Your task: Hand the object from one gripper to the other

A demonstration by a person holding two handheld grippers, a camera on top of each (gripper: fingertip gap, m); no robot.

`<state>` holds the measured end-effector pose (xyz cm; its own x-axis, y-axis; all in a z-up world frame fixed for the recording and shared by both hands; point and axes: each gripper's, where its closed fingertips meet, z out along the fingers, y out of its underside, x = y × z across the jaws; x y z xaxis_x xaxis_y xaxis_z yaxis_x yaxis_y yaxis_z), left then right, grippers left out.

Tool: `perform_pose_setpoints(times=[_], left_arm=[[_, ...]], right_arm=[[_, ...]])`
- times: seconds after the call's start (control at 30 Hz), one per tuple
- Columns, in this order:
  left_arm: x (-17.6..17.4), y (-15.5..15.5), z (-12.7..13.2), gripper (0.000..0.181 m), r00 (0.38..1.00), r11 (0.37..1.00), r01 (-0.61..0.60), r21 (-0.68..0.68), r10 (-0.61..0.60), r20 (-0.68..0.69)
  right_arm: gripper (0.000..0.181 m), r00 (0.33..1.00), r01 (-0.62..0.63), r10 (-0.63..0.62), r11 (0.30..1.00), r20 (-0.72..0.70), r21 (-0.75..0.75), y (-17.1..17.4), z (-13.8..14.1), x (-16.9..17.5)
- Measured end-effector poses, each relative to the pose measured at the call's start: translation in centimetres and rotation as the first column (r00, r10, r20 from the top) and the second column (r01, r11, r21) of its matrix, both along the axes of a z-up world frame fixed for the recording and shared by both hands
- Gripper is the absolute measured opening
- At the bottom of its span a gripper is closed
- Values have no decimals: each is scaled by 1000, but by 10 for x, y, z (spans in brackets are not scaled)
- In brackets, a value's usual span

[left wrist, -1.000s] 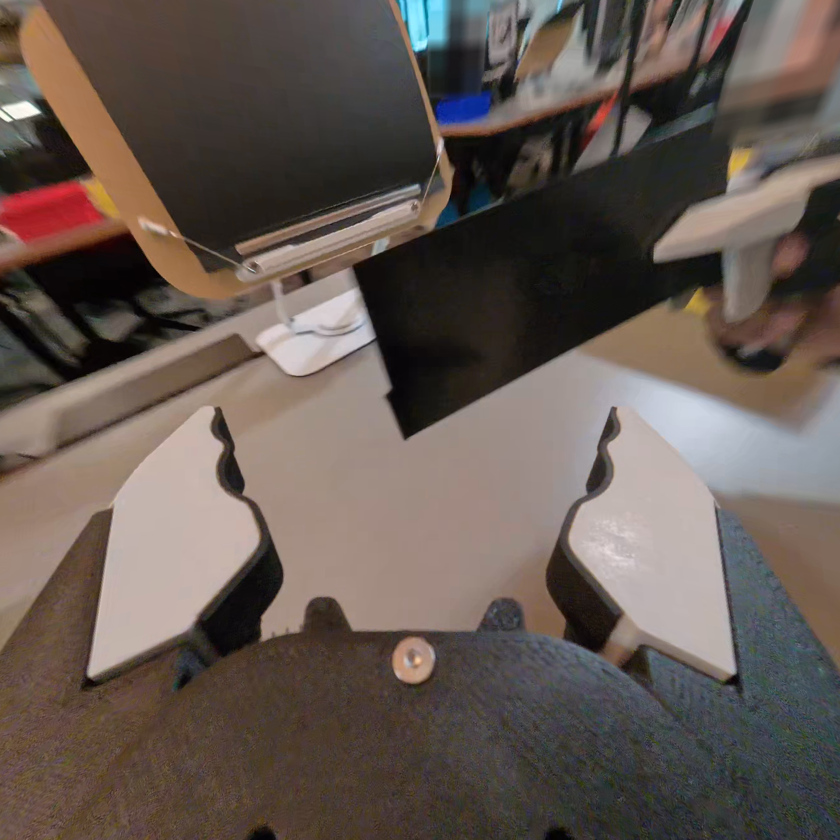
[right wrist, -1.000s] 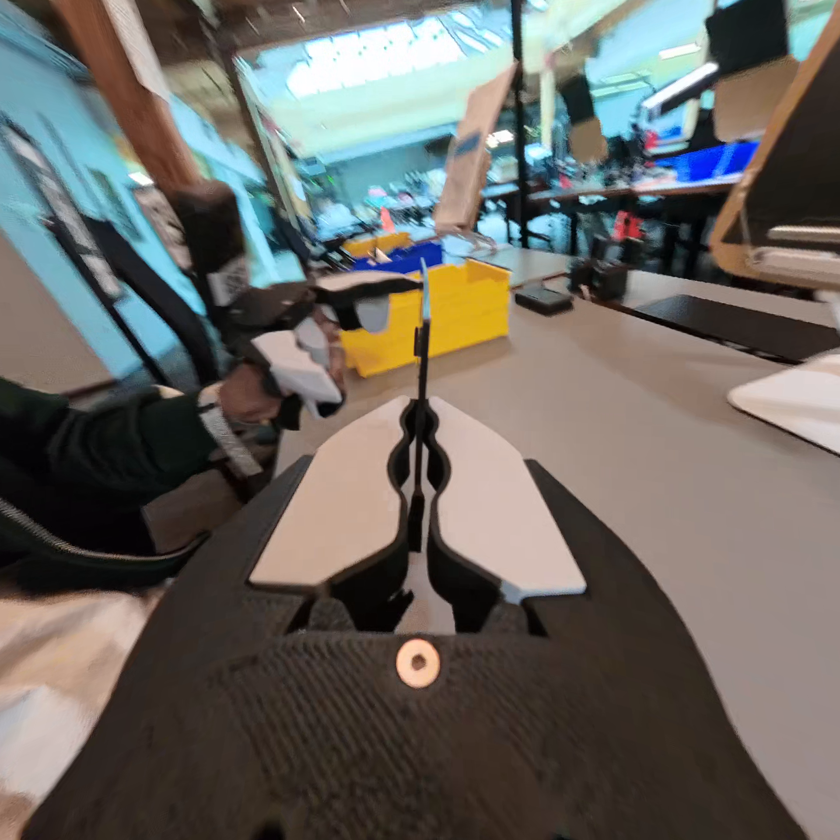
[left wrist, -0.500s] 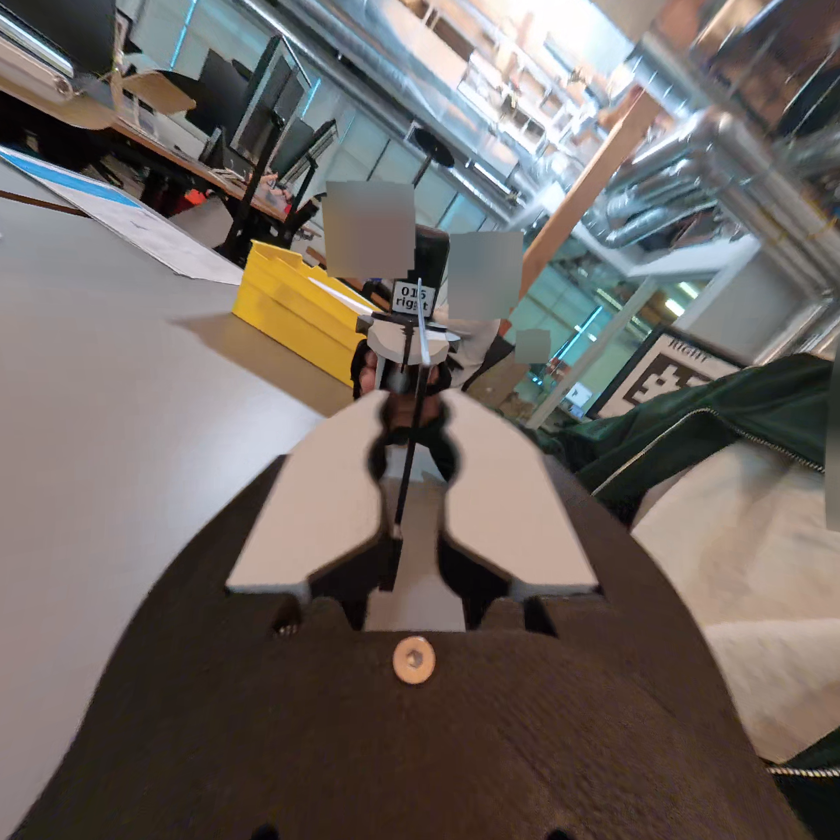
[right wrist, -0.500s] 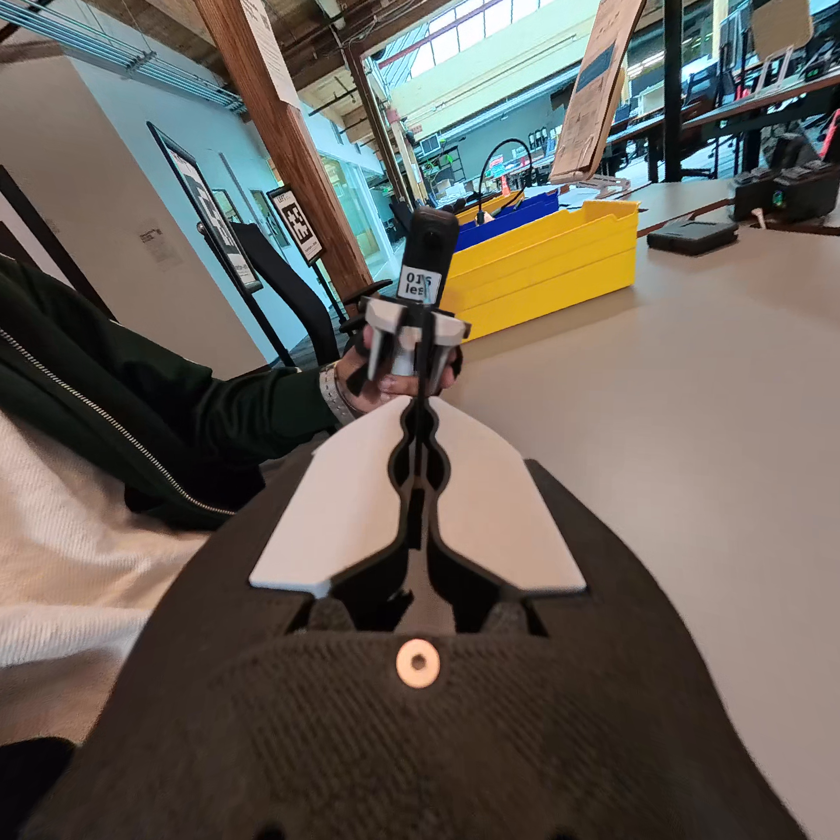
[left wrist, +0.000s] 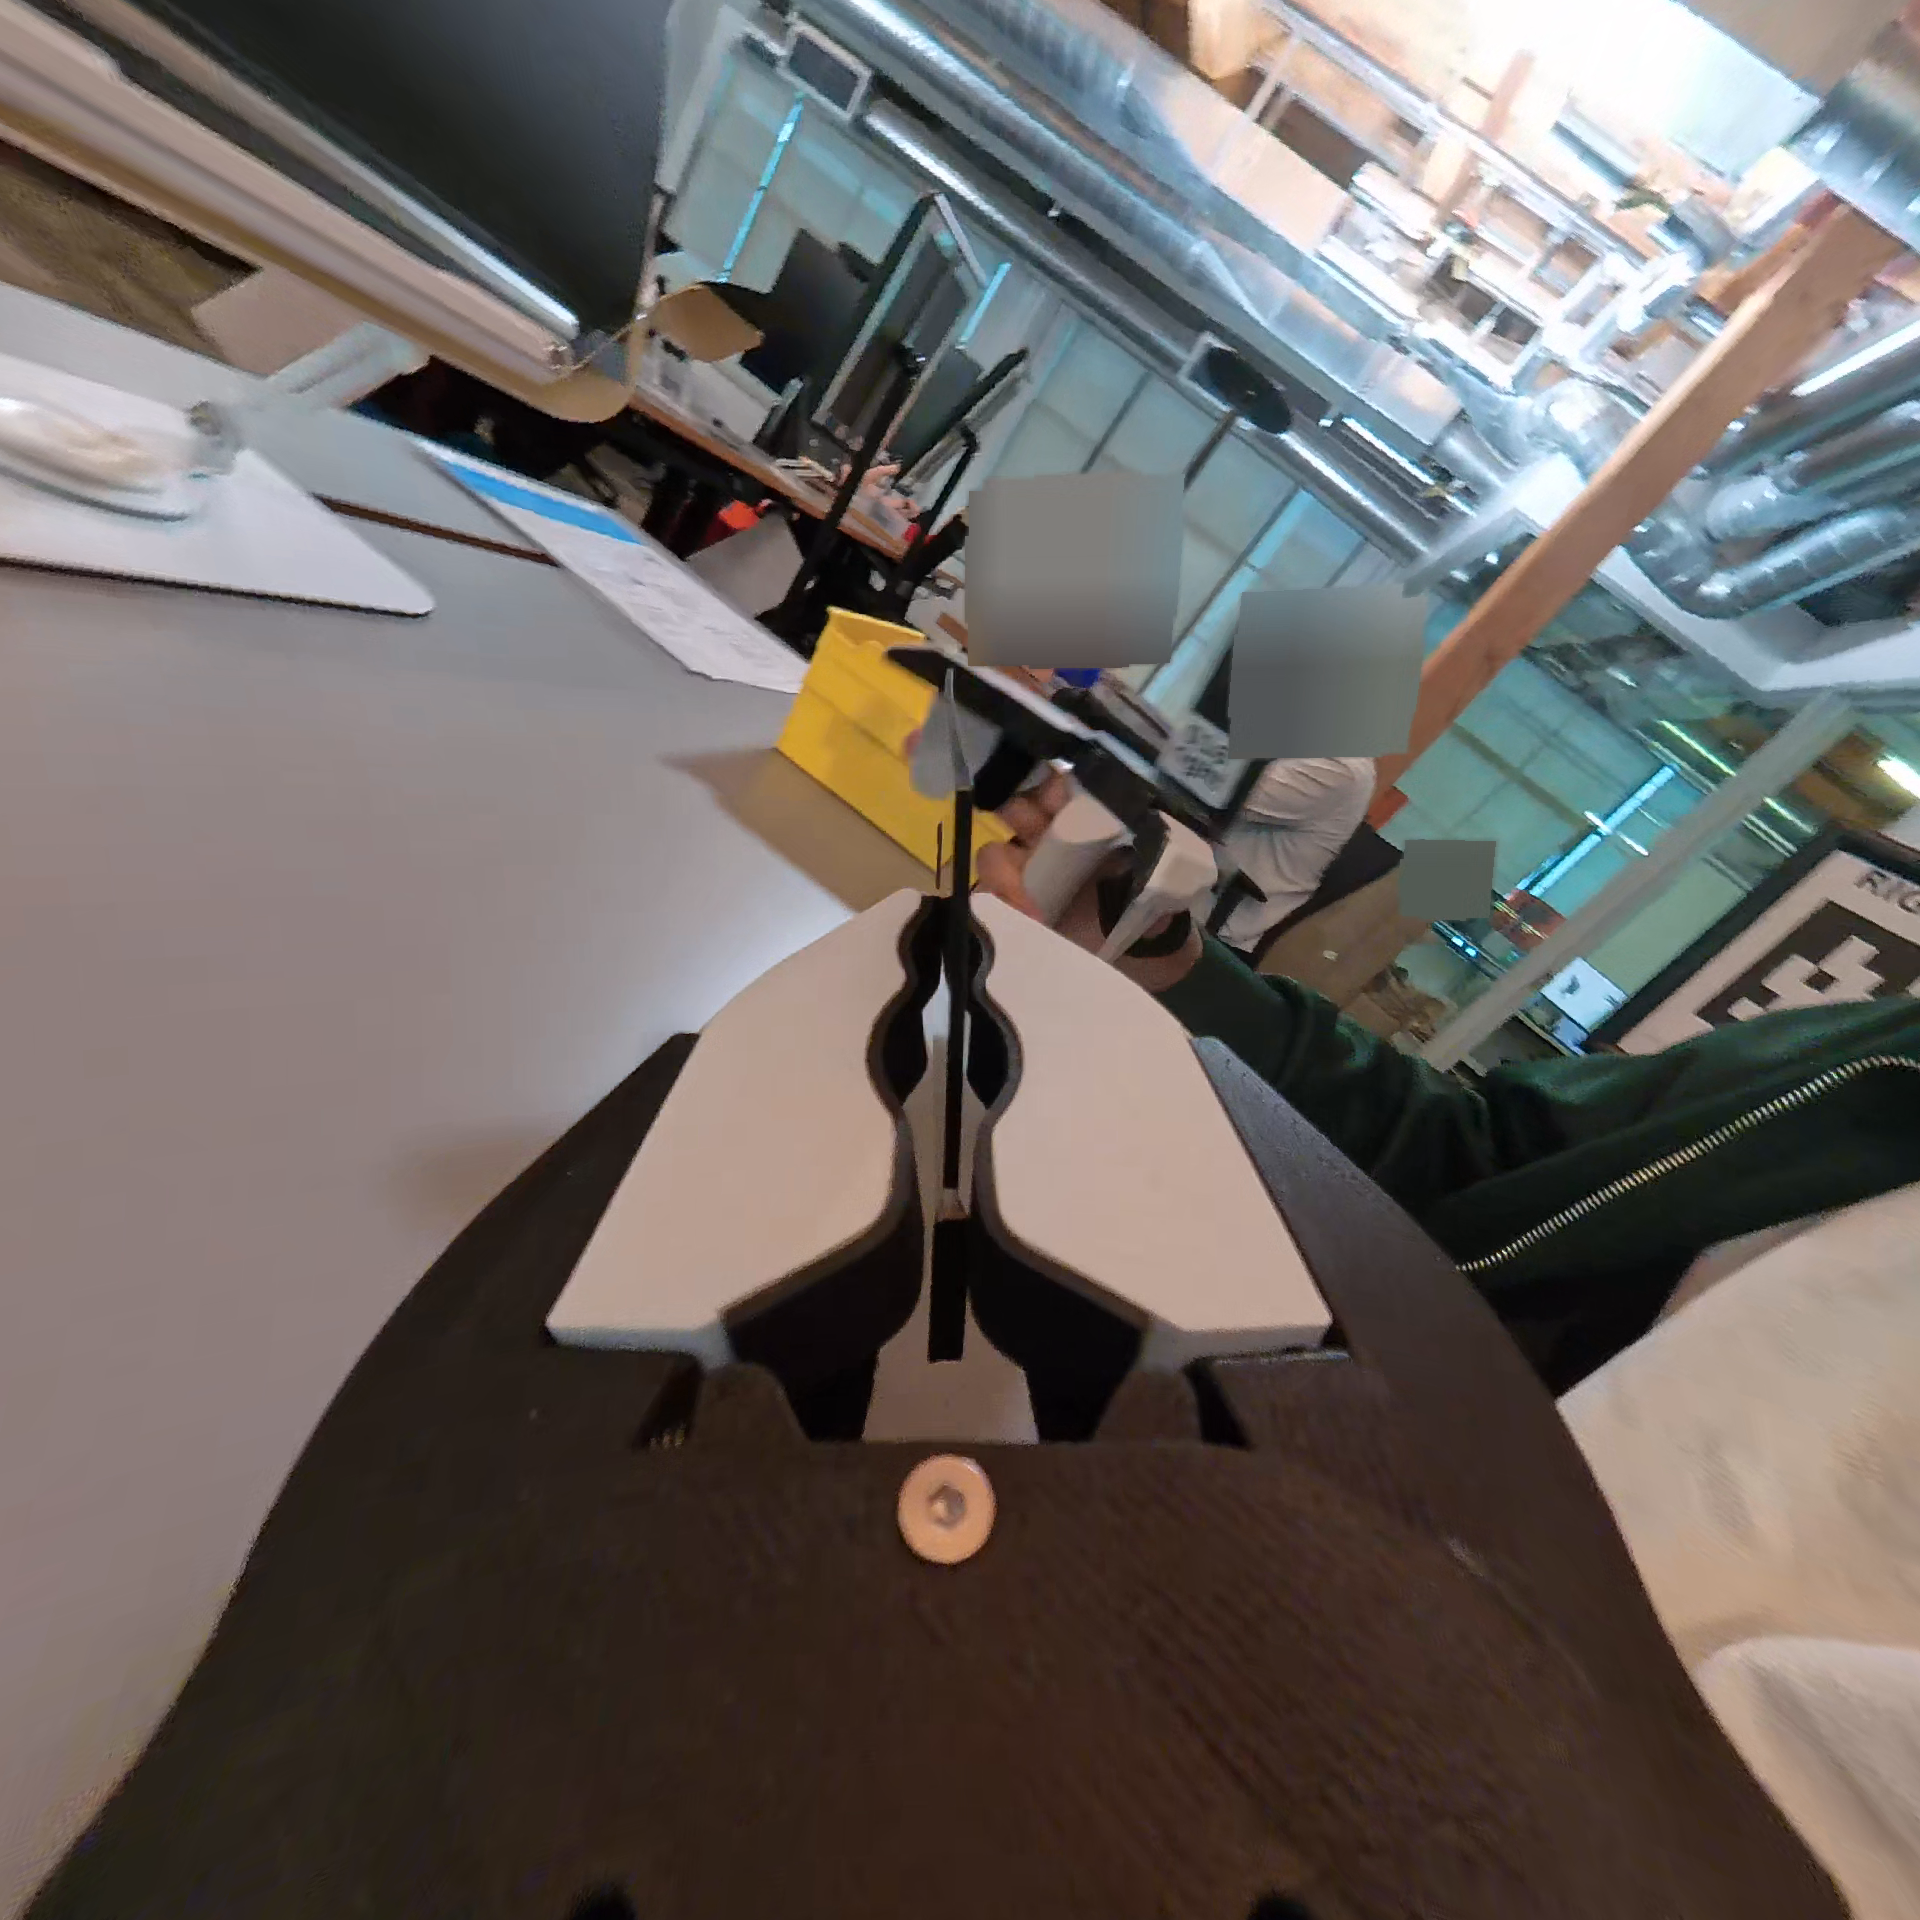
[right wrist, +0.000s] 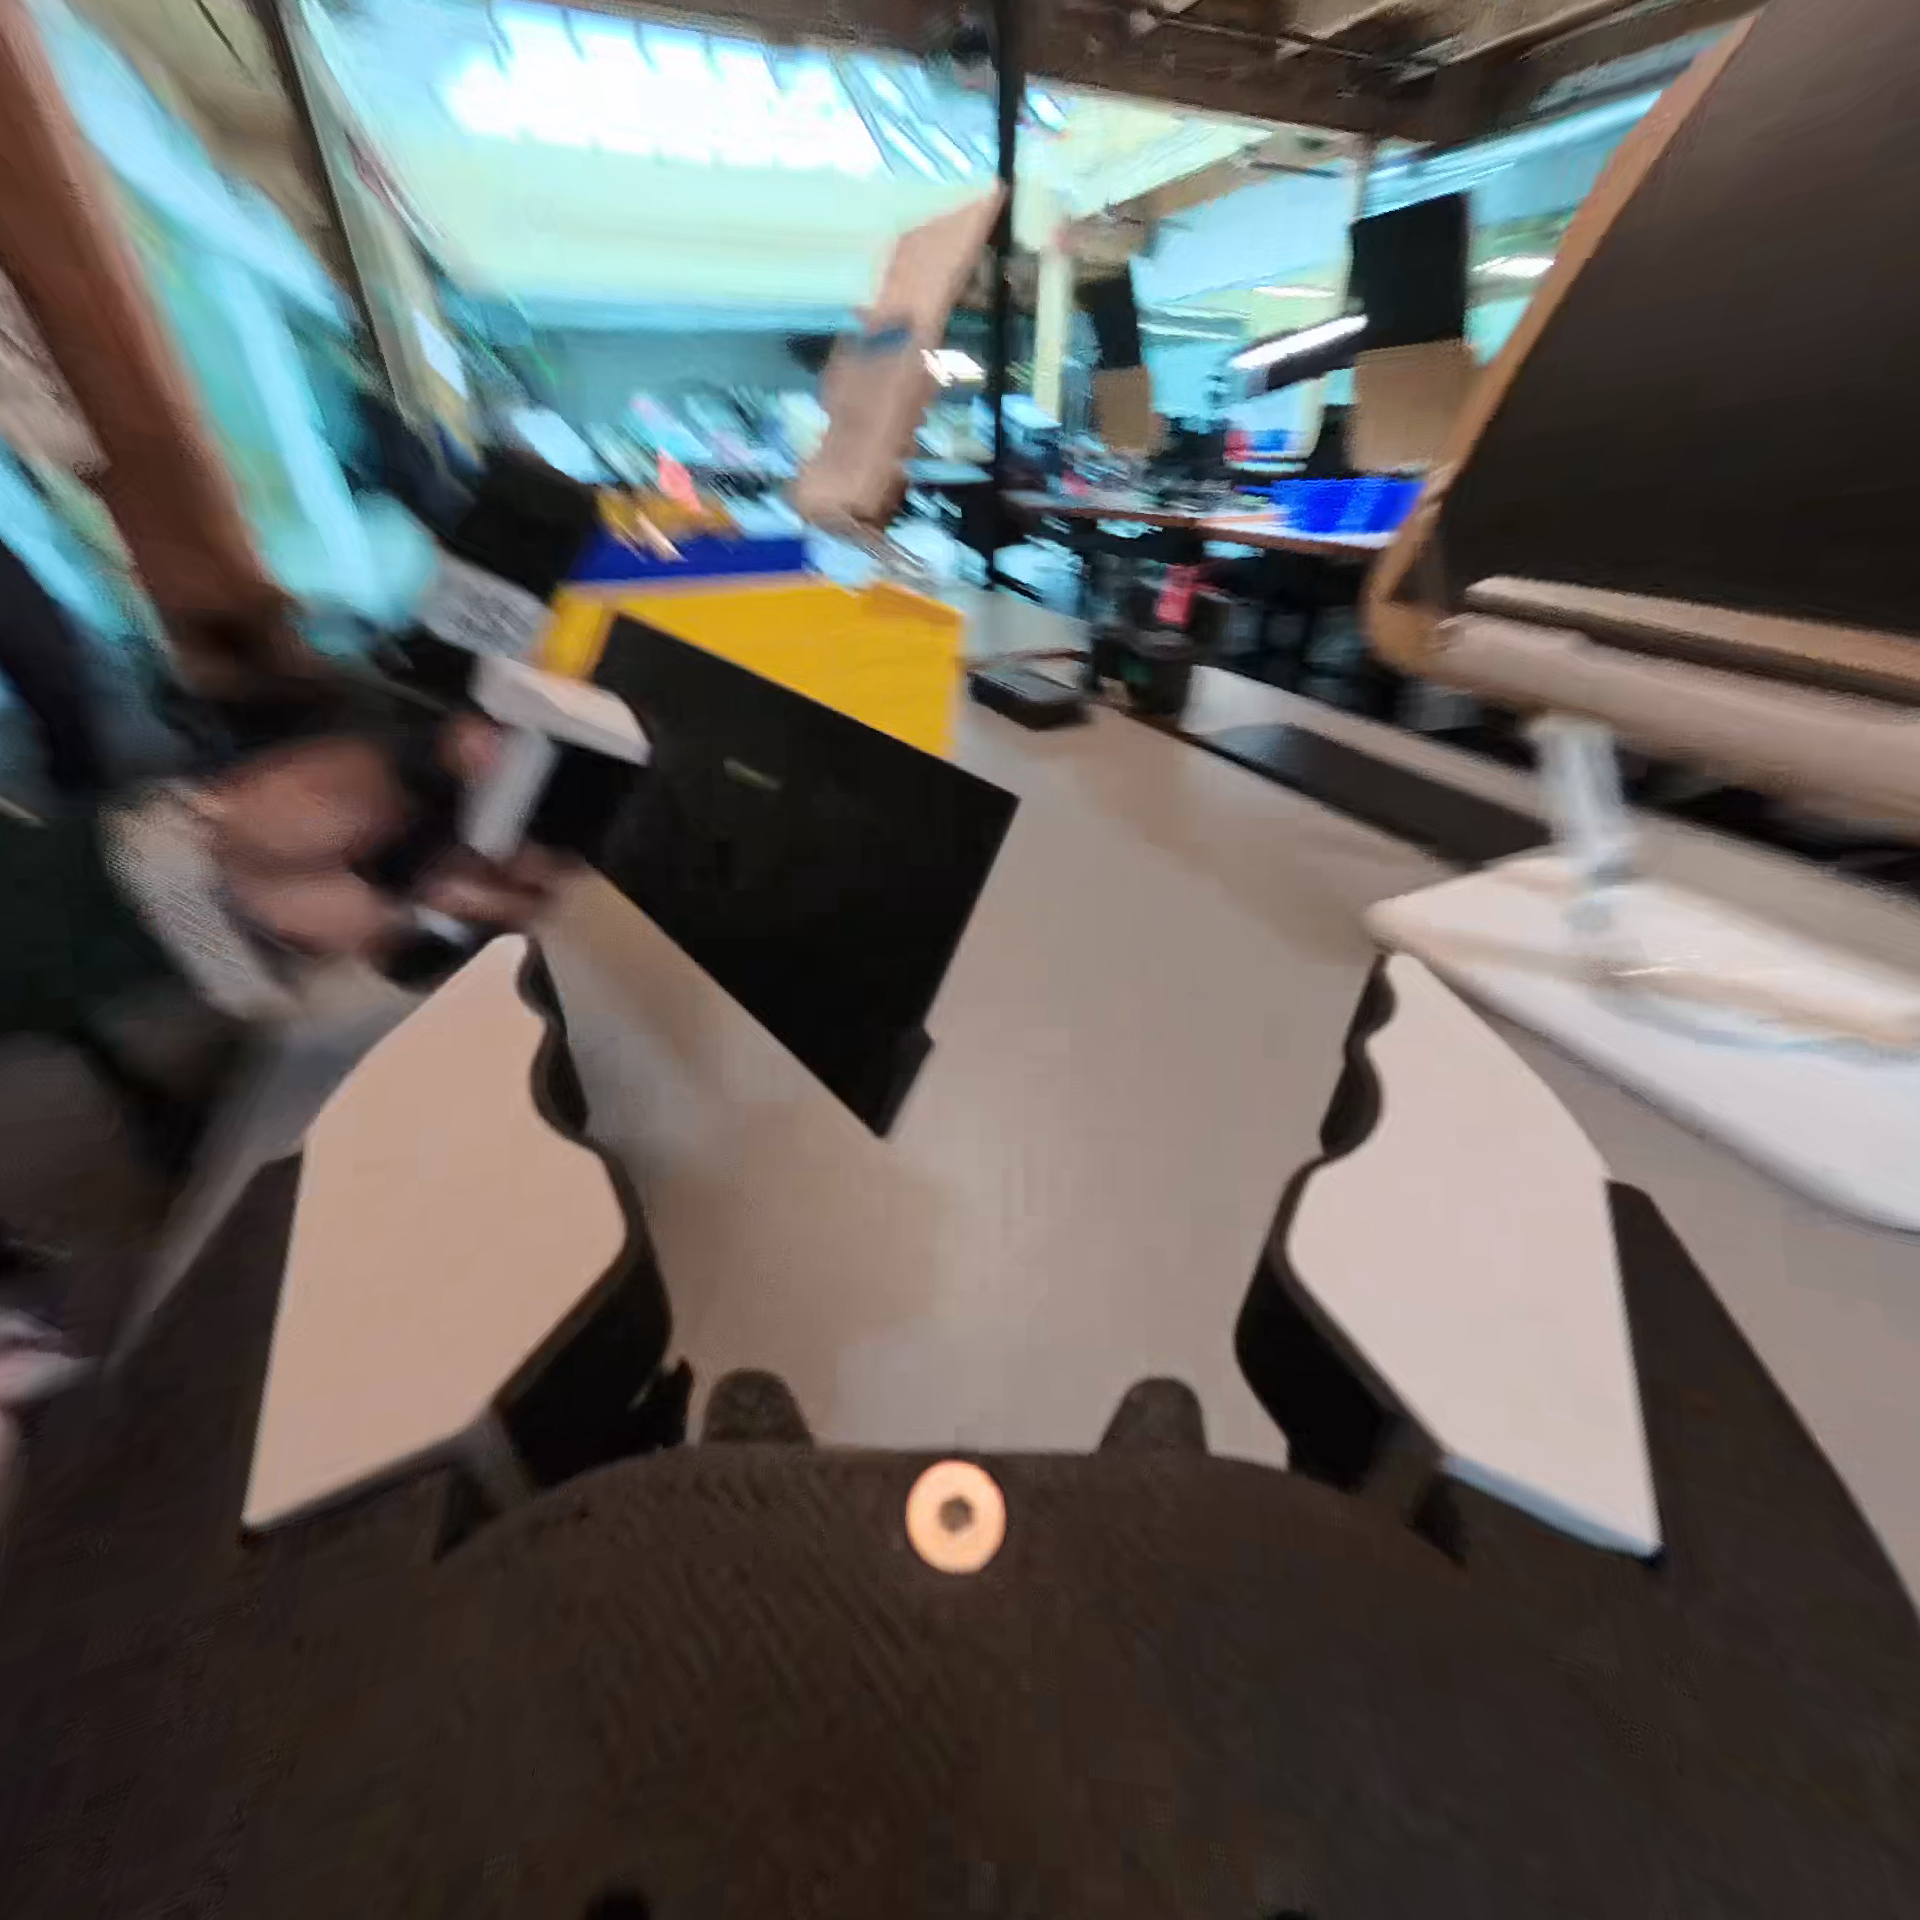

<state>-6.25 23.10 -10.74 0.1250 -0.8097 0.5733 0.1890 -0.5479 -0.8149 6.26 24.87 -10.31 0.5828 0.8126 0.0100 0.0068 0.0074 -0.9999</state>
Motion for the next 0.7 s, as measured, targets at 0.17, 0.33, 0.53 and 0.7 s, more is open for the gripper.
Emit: perform_pose_setpoints(times=[0.17,0.33,0.53,0.7], left_arm=[[4,4,-16,3,994,997,-34,-65,27,-108],[20,-8,-24,3,976,1000,-3,-26,-2,-218],[37,-26,-19,3,967,996,91,-21,-93,-235],[40,-30,-20,3,954,995,96,25,-85,-288]], right_arm=[[133,749,34,-292,913,595,406,0,-28,-8],[116,559,-59,-349,888,752,456,-5,-54,-27],[108,523,-68,-301,918,797,392,-6,-72,-28],[96,495,-50,-257,945,830,322,-8,-81,-24]])
